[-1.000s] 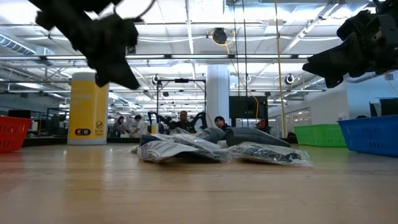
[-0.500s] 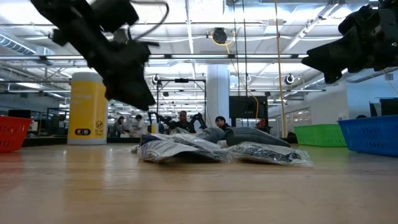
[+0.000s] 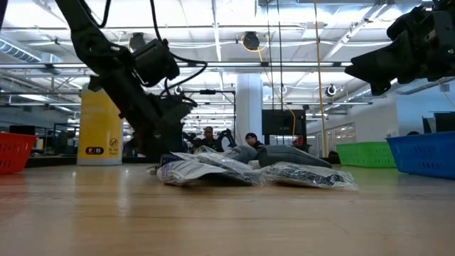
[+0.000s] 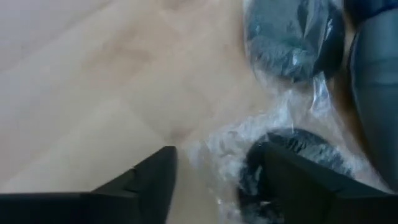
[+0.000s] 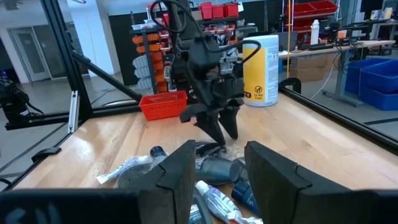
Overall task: Pick & Place Travel size toiletries
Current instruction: Put the hair comb into the red bin
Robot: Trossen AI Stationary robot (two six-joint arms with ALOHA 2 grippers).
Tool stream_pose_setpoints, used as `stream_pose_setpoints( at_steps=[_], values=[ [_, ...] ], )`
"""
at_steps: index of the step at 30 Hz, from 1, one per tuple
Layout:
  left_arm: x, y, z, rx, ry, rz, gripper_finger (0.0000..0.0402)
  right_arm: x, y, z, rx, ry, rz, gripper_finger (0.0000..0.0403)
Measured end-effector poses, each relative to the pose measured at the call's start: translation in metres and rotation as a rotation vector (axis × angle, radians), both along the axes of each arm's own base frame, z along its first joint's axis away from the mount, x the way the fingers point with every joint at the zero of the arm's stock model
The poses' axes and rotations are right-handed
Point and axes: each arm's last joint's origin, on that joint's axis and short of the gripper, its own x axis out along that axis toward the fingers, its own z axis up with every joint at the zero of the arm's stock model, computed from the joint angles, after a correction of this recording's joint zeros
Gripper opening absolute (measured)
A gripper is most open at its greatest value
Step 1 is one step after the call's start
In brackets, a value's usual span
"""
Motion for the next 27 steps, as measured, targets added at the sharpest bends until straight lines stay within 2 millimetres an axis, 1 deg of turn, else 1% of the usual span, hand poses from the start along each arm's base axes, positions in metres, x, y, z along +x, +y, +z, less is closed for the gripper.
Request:
stream_pose_setpoints(
  at_steps=[3,6,8,9,10,14,19,24,27],
  values=[
    [0.001,0.0,-0.005,-0.002,0.015,-0.03,0.0159,0.0,0.0,-0.001,0.0,0.005,0.0,0.013],
    [0.001,-0.002,-0.004,0.013,0.016,-0.067,0.0091,0.0,0.0,-0.001,0.0,0.005,0.0,0.013],
    [0.0,-0.002,-0.002,0.032,0.021,-0.098,0.0038,0.0,0.0,-0.001,0.0,0.005,0.0,0.013],
    [0.0,-0.002,0.0,0.04,0.019,-0.107,0.0019,0.0,0.0,0.0,0.0,0.005,0.0,0.013],
    [-0.001,-0.002,0.002,0.044,0.02,-0.11,0.0012,0.0,0.0,0.0,0.0,0.005,0.0,0.013],
    [-0.008,-0.005,0.017,0.046,0.02,-0.111,0.0005,0.0,0.0,-0.001,0.0,0.006,-0.001,0.013],
    [-0.02,-0.016,0.058,0.075,-0.086,-0.127,0.0002,0.0,0.0,-0.001,0.0,0.006,-0.001,0.013],
    [-0.025,-0.028,0.102,0.09,-0.342,-0.174,0.0001,0.0,0.0,-0.001,0.0,0.005,-0.001,0.013],
    [-0.024,-0.033,0.117,0.115,-0.468,-0.214,0.0001,0.0,0.0,0.0,0.0,0.001,-0.002,0.013]
  ],
)
